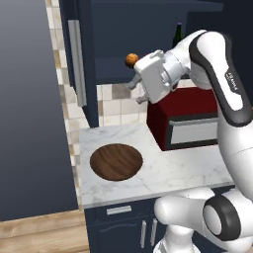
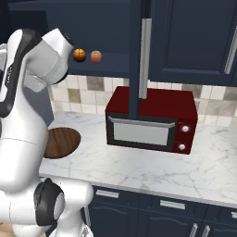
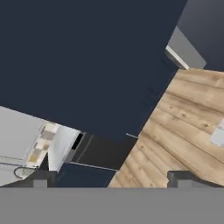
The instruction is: Open the cabinet. Pick the peach and orange from the cabinet and place them into the bowl. Then close the cabinet.
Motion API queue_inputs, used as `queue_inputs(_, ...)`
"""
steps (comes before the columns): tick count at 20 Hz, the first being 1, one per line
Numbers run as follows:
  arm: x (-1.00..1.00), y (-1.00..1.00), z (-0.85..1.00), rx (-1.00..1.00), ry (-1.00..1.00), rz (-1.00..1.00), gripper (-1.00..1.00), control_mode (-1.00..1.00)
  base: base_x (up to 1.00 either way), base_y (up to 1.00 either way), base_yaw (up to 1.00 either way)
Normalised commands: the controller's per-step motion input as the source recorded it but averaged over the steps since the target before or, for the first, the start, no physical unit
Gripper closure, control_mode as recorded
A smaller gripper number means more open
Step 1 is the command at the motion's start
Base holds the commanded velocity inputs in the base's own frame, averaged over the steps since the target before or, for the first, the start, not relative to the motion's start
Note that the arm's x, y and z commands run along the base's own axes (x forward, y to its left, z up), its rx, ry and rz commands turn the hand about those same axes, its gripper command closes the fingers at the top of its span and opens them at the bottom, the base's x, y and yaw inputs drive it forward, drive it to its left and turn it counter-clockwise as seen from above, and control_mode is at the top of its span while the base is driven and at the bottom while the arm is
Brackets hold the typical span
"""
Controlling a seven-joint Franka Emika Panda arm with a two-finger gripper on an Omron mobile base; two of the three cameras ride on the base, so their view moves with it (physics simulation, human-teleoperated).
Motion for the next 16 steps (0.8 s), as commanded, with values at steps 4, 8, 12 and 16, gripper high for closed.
queue_inputs(4, 0.02, -0.32, -0.14, -0.25, 0.00, 0.00, -1.00, -1.00, 0.00, 0.00, 0.00)
queue_inputs(8, 0.00, -0.28, -0.23, -0.30, -0.02, 0.00, -1.00, -1.00, 0.00, 0.00, 0.00)
queue_inputs(12, 0.00, -0.32, -0.25, -0.30, -0.03, 0.00, -1.00, -1.00, 0.00, 0.00, 0.00)
queue_inputs(16, 0.00, -0.36, -0.17, -0.30, -0.04, -0.01, -1.00, -1.00, 0.00, 0.00, 0.00)
